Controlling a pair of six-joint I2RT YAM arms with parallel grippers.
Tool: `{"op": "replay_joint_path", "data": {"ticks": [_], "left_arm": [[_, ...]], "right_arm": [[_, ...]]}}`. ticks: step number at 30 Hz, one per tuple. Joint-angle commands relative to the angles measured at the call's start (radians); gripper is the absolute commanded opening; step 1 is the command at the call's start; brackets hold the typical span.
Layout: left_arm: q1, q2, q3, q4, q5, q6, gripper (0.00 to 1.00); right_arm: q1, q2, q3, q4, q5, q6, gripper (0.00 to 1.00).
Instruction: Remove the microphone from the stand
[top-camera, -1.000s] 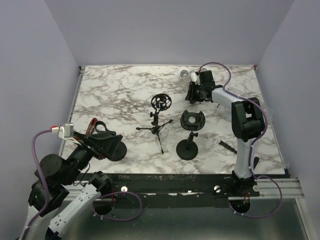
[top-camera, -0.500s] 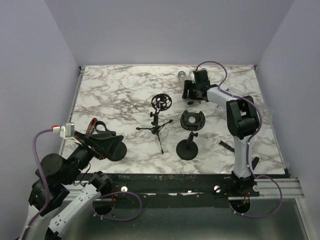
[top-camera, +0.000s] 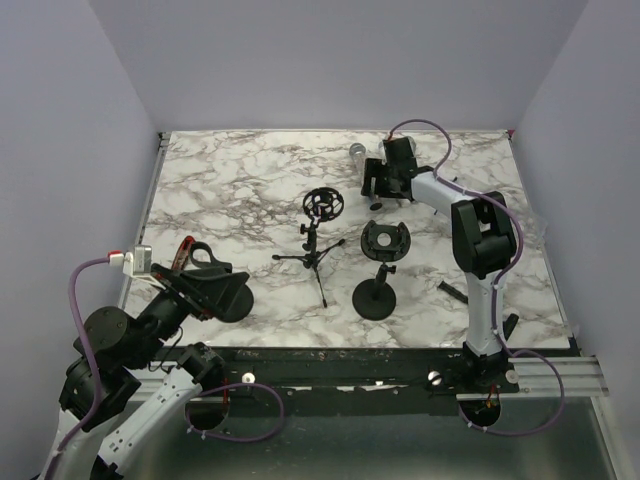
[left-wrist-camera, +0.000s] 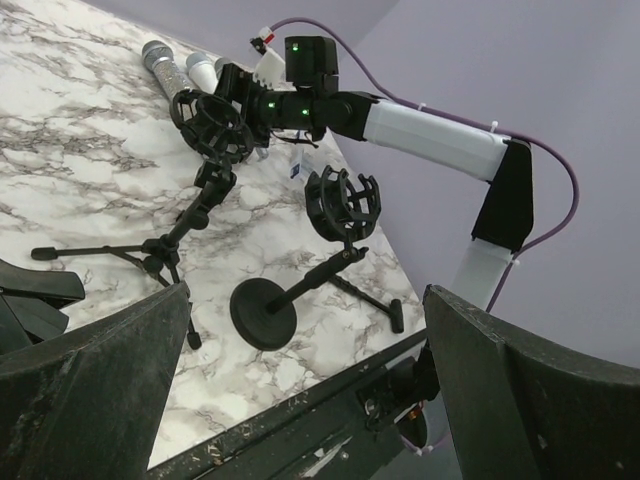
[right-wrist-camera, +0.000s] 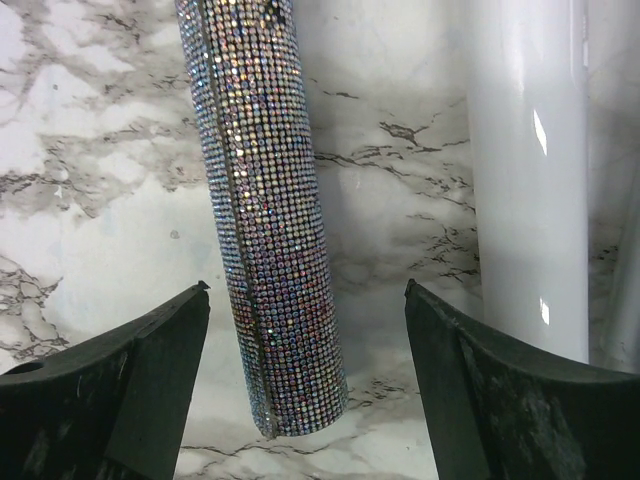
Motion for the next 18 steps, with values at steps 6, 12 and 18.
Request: {"op": "replay_joint_path", "data": {"ticks": [6, 12, 18], "left_arm": [[0.003, -0.020, -0.003, -0.006, 0.030, -0.021, 0.99], [0.004, -0.030, -0.018, 0.000, 0.034, -0.035, 0.98], [0.003, -0.014, 0.018, 0.016, 0.013, 0.015, 0.99]], "right_arm": [[0.015, -0.102, 0.045, -0.059, 0.011, -0.016, 0.82], [0.014, -0.244, -0.011, -0.063, 0.086, -0.004, 0.85], [0.014, -0.481, -0.174, -0.036, 0.109, 0.045, 0.86]]}}
